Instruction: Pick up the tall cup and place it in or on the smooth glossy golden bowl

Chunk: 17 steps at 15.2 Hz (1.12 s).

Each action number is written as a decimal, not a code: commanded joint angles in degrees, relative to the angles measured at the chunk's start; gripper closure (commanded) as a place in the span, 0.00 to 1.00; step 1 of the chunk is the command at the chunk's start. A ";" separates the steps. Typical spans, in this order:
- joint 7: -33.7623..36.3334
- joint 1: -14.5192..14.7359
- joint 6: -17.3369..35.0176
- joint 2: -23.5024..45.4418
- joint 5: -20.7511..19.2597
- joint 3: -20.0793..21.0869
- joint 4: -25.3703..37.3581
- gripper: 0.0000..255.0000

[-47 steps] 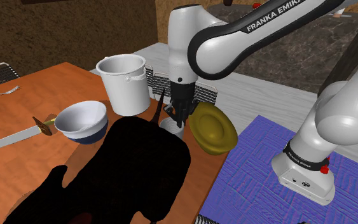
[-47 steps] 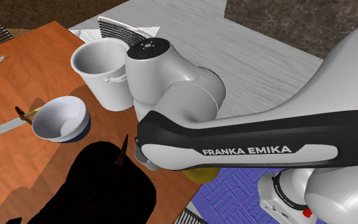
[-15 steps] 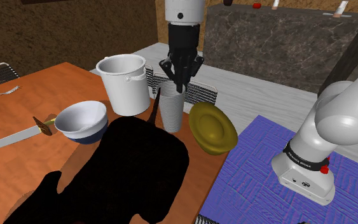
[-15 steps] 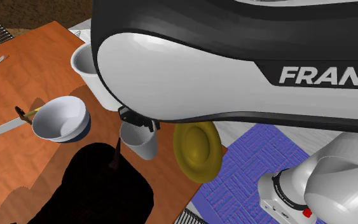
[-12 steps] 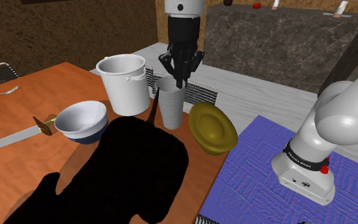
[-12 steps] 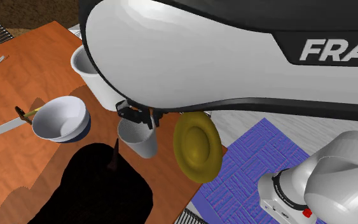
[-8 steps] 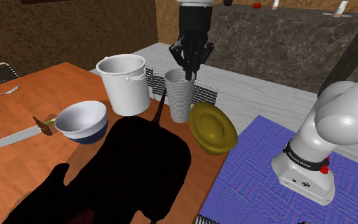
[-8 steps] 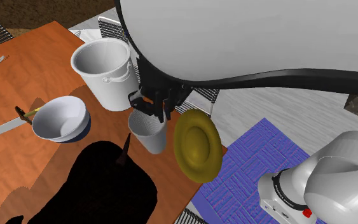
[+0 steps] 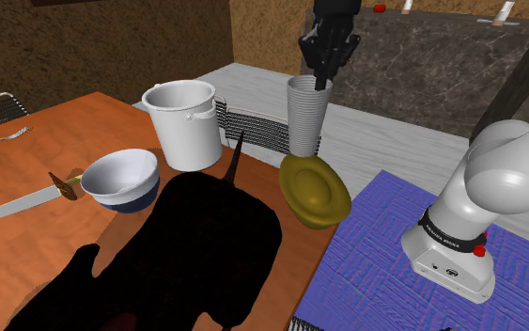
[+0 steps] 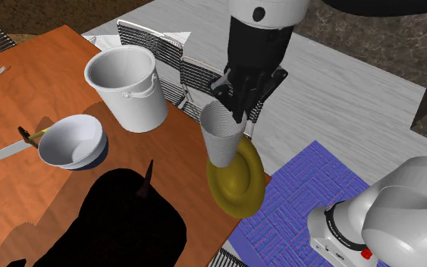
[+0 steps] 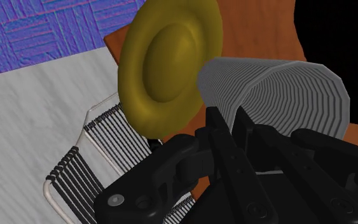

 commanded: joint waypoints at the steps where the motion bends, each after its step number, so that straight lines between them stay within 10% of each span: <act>1: -2.38 -0.47 -2.89 -2.31 -1.02 -2.59 0.01 1.00; 17: -5.82 -0.50 4.56 -7.04 -1.14 -3.88 -12.66 1.00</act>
